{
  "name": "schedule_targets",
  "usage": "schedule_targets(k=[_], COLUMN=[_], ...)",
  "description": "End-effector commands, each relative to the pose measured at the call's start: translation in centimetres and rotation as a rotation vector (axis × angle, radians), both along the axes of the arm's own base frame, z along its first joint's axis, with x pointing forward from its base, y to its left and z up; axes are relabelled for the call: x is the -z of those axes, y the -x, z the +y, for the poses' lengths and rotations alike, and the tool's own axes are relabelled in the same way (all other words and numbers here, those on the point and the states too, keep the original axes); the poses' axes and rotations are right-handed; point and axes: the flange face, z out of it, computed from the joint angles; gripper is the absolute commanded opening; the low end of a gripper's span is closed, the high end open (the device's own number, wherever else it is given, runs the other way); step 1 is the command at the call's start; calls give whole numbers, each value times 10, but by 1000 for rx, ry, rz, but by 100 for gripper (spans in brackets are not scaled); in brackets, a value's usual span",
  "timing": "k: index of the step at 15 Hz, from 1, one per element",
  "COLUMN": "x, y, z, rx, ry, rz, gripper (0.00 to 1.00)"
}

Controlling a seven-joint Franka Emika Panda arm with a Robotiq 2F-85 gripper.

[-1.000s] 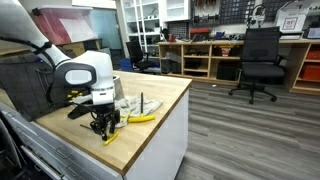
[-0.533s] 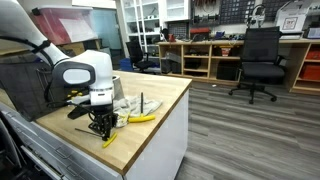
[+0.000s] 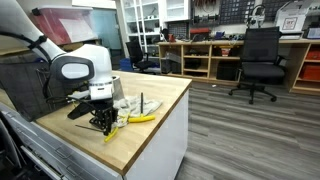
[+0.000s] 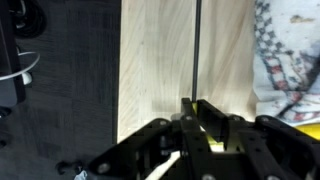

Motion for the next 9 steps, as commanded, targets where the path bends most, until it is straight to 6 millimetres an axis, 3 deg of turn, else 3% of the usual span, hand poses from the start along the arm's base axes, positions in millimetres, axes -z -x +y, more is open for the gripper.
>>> schedule_targets(k=[1,9], x=[-69,-245], y=[-1,-42], z=[5,21], rx=[-61,-270], ry=[23,217], rz=[-79,-236], gripper=[3,3])
